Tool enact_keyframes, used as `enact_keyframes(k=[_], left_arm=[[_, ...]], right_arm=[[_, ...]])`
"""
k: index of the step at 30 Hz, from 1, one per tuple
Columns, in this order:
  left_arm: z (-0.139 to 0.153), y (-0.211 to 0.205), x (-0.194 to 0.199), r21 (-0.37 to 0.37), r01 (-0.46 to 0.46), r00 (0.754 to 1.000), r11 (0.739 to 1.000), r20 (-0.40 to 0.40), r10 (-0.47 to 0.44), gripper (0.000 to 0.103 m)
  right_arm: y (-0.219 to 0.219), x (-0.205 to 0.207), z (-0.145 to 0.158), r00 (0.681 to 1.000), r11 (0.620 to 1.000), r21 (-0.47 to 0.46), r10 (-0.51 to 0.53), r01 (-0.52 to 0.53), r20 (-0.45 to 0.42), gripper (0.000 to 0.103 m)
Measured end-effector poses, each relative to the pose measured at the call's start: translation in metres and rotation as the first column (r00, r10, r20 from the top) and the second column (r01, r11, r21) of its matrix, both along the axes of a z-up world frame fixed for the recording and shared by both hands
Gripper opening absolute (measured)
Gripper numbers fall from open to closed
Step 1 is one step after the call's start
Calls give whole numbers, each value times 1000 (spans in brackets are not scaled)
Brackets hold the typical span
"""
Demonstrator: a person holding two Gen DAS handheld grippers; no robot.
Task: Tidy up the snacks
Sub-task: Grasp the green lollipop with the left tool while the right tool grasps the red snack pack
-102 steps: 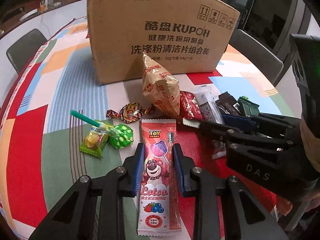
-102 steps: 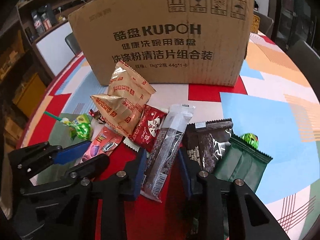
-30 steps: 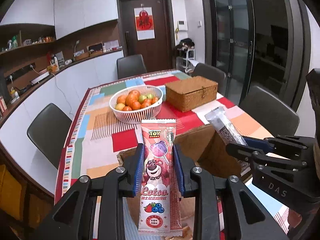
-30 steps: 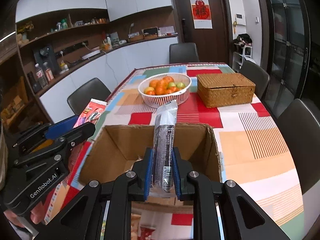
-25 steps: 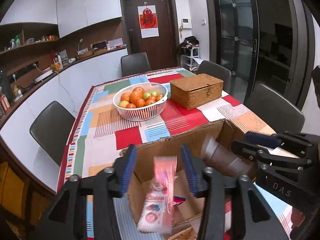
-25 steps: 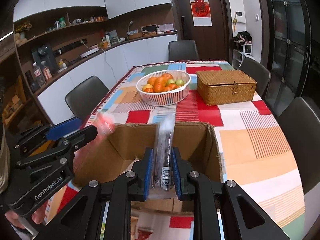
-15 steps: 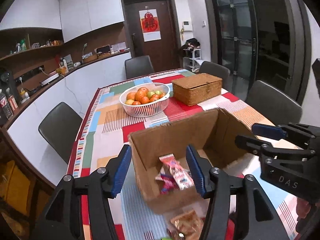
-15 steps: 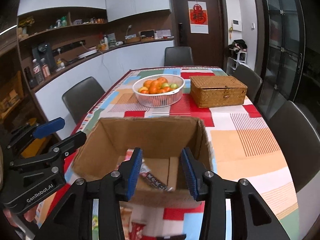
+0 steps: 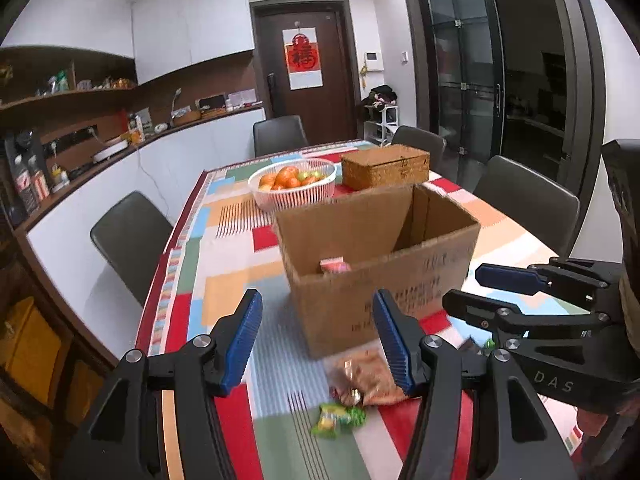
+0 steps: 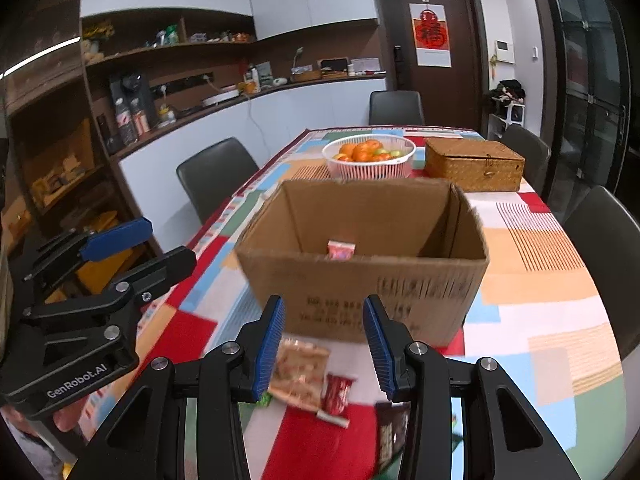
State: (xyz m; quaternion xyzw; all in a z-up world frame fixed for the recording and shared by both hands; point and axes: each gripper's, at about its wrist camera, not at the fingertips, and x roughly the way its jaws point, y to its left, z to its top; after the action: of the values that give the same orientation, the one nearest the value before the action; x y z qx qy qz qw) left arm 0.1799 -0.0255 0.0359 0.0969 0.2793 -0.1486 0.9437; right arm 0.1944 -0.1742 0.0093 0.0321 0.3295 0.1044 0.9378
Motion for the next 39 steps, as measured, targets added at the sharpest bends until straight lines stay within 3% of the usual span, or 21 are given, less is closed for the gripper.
enact_keyframes(k=[7, 15, 20, 26, 39], left_arm=[[-37, 12, -29, 0, -2, 998, 1000, -63, 2, 57], [-82, 17, -43, 14, 27, 987, 1000, -157, -25, 57], [-104, 16, -33, 6, 48, 978, 999, -202, -46, 57], [-122, 12, -14, -17, 77, 967, 997, -243, -79, 56], [-146, 5, 17, -41, 95, 938, 995, -330, -103, 36]], right_arm=[[13, -28, -20, 1000, 999, -46, 19, -20, -20, 42], [16, -45, -59, 993, 999, -36, 28, -33, -114, 42], [16, -42, -85, 982, 999, -22, 31, -36, -187, 42], [10, -26, -100, 977, 999, -34, 2, -9, -214, 42], [7, 12, -120, 967, 1000, -13, -12, 9, -255, 41]])
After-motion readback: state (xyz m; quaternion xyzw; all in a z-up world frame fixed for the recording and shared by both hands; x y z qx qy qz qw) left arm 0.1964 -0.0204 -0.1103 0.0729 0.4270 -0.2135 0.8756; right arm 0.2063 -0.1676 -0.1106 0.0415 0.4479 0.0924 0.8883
